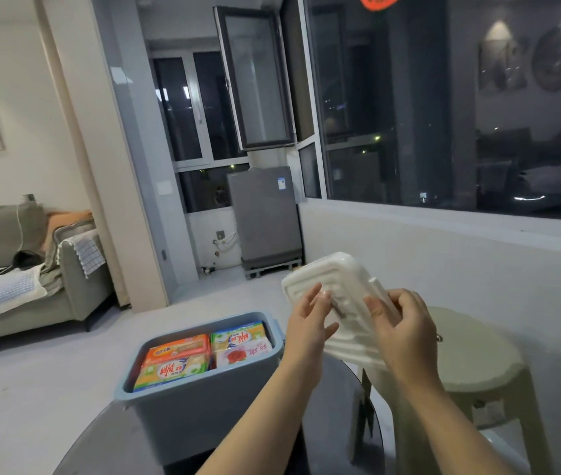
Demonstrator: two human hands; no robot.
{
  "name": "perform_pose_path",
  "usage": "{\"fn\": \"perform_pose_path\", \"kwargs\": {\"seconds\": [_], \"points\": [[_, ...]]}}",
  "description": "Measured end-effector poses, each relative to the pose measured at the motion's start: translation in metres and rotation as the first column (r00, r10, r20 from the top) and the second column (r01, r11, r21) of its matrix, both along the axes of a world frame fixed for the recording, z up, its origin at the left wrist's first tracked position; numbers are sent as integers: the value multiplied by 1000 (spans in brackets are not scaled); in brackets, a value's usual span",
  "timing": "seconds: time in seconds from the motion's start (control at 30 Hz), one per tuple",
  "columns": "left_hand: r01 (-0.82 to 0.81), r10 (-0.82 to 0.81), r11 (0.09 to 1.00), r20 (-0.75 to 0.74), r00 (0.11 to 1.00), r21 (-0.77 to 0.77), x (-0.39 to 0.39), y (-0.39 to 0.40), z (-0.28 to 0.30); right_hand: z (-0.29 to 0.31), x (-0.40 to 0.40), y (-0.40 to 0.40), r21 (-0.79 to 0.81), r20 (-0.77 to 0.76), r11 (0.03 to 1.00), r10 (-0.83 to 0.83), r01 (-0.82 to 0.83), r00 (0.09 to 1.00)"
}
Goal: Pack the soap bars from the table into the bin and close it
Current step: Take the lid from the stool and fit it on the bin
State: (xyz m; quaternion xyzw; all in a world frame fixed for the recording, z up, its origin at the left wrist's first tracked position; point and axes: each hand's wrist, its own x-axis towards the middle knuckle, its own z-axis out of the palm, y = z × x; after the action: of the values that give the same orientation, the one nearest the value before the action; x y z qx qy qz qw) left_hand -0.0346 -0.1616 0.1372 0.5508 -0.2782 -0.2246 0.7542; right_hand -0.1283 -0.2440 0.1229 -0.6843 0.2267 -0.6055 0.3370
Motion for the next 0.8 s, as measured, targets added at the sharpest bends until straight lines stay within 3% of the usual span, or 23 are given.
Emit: {"fn": "perform_pose_path", "kwargs": {"seconds": [0.33, 0.5, 0.67, 0.73, 0.8], "points": [[-114, 105, 993, 310, 945, 11, 16, 23, 41, 19, 9, 17, 214, 240, 945, 195, -248, 951], [-283, 203, 955, 512, 835, 83, 38, 52, 50, 15, 23, 21, 396, 470, 742, 343, -541, 813], [-655, 305, 746, 812, 498, 122, 74, 93, 39, 8, 46, 24, 495, 572, 510, 418, -703, 706], [-754, 322, 632, 824, 465, 179, 91, 112, 31, 0, 57, 24, 536, 607, 398, 433, -745, 667], [-793, 351, 556, 795, 494, 247, 108, 132, 21, -5, 68, 25, 575, 615, 310, 445, -757, 650]]}}
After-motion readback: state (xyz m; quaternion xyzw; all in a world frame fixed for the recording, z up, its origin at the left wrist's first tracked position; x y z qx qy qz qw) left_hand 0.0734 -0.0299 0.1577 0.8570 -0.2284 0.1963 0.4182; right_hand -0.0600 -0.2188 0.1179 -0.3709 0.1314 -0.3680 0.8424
